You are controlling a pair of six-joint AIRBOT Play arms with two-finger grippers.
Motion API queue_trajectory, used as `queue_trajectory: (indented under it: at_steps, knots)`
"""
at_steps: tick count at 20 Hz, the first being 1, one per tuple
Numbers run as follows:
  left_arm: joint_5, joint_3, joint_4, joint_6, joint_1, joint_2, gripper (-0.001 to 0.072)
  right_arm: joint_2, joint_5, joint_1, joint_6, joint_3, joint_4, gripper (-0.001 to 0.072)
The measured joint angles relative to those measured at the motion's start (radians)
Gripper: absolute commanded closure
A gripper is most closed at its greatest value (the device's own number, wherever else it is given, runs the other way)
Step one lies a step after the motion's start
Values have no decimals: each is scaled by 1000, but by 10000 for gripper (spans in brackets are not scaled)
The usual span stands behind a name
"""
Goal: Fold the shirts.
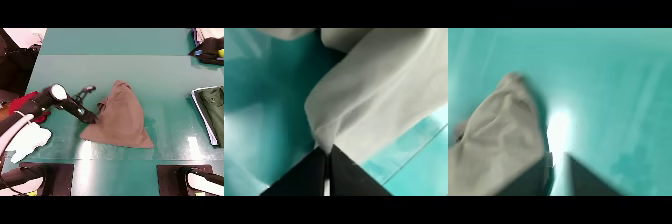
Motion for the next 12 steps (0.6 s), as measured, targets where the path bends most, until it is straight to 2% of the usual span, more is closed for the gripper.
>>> queue_trajectory:
  at_steps: [6, 12]
  knots:
    - [-127, 157, 126, -10, 145, 86, 684, -274, -17, 143, -43, 0, 67, 208]
    - [-162, 191, 158, -11, 174, 101, 684, -512, -180, 264, -74, 0, 92, 208]
